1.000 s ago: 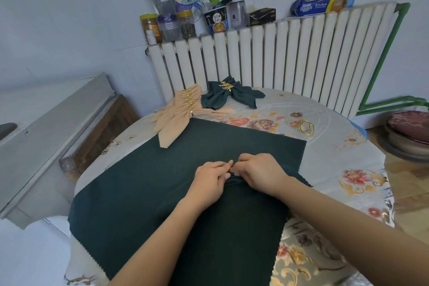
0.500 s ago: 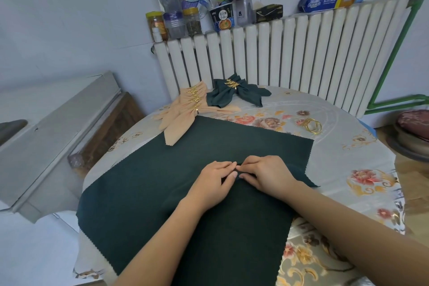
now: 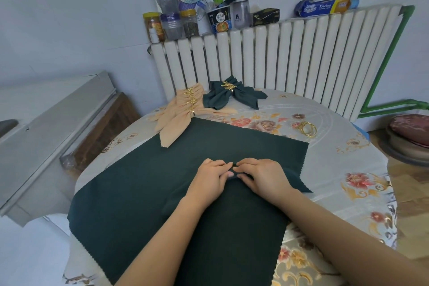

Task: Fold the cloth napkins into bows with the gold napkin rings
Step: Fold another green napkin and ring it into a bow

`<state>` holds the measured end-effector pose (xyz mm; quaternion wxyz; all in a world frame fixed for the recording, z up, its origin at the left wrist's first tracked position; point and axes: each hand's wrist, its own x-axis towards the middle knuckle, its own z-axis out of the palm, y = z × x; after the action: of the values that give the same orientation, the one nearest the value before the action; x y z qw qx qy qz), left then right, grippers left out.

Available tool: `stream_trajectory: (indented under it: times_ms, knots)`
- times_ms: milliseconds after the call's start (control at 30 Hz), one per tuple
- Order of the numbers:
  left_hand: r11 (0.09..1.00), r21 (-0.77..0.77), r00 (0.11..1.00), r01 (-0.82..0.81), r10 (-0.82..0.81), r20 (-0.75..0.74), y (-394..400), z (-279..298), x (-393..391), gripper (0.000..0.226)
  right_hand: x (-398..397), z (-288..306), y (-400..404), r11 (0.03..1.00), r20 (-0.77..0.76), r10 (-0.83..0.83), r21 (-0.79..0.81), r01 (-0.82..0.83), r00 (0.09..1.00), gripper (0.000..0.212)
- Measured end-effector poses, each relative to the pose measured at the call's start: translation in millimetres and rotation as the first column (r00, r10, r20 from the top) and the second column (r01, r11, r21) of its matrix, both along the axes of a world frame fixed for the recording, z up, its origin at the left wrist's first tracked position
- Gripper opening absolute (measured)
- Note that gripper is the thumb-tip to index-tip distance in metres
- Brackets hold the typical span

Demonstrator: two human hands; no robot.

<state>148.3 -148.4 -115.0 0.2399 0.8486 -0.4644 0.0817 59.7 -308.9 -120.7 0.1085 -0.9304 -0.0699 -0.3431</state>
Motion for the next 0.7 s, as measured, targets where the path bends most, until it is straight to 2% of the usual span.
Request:
stream_trajectory:
  times_ms: [167,267,367,567,634,700]
  knots:
    - [0.996,0.087,0.999,0.033,-0.035,0.017,5,-1,0,0.044,2,0,3,0.996,-0.031,-0.043,0.082,0.045,0.999,0.020]
    - [1.000,0.015,0.999,0.013,-0.013,0.035,3,-1,-2,0.041,2,0,3,0.993,-0.040,-0.049,0.106,0.053,0.998,0.024]
    - [0.996,-0.079,0.999,-0.044,0.043,-0.018,-2,-1,-2,0.031,2,1,3,0.989,-0.049,-0.053,0.138,0.060,0.997,0.030]
    - [0.987,-0.063,0.981,-0.146,0.136,-0.140,-24,11,0,0.029,2,5,-4,0.980,-0.066,-0.075,0.181,0.086,0.995,0.021]
    - [0.980,-0.036,0.975,-0.197,0.192,-0.111,-40,14,-1,0.030,0,8,-15,0.958,-0.046,-0.132,0.251,0.139,0.990,0.021]
    - [0.961,-0.033,0.959,-0.275,0.272,-0.084,-54,15,-1,0.031,-3,13,-33,0.891,-0.045,-0.264,0.372,0.261,0.963,0.027]
